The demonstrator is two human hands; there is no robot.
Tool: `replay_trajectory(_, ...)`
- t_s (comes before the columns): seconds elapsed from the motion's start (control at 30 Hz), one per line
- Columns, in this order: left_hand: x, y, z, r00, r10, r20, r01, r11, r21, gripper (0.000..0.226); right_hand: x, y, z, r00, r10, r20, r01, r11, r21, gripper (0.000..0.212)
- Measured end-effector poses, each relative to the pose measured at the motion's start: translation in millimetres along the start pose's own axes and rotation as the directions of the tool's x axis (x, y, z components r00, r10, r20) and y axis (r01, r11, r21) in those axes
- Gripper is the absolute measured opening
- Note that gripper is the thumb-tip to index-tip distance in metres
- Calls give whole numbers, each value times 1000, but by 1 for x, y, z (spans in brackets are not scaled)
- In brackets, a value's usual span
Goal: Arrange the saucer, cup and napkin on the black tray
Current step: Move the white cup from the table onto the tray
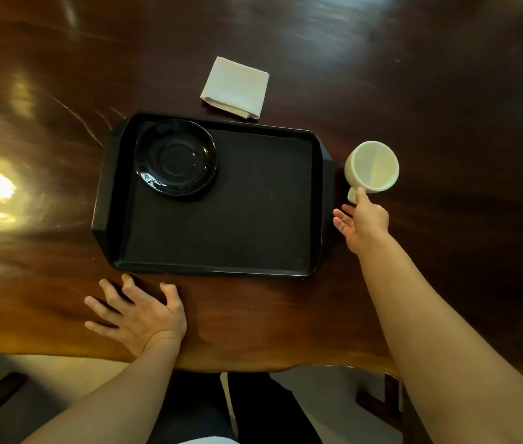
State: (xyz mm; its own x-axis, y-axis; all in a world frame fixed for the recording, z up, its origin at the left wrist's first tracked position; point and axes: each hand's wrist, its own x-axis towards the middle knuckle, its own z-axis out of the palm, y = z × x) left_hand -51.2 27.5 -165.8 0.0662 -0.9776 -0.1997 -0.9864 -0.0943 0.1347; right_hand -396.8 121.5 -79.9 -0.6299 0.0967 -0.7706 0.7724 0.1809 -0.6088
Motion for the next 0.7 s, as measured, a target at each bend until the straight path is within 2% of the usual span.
replay_trajectory(0.3,0,1,0,1000,0,5,0,1000,3,70,17,-1,1,994,-2,110,-2,999,32,33)
replay_trajectory(0.43,0,1,0,1000,5,6,-5,1000,-2,72,20,-3,1,993,20,112,-29,996,79,23)
replay_trajectory(0.7,0,0,1,1000,3,22,-3,1000,-9,69,20,-11,-3,992,47,121,-72,975,208,20)
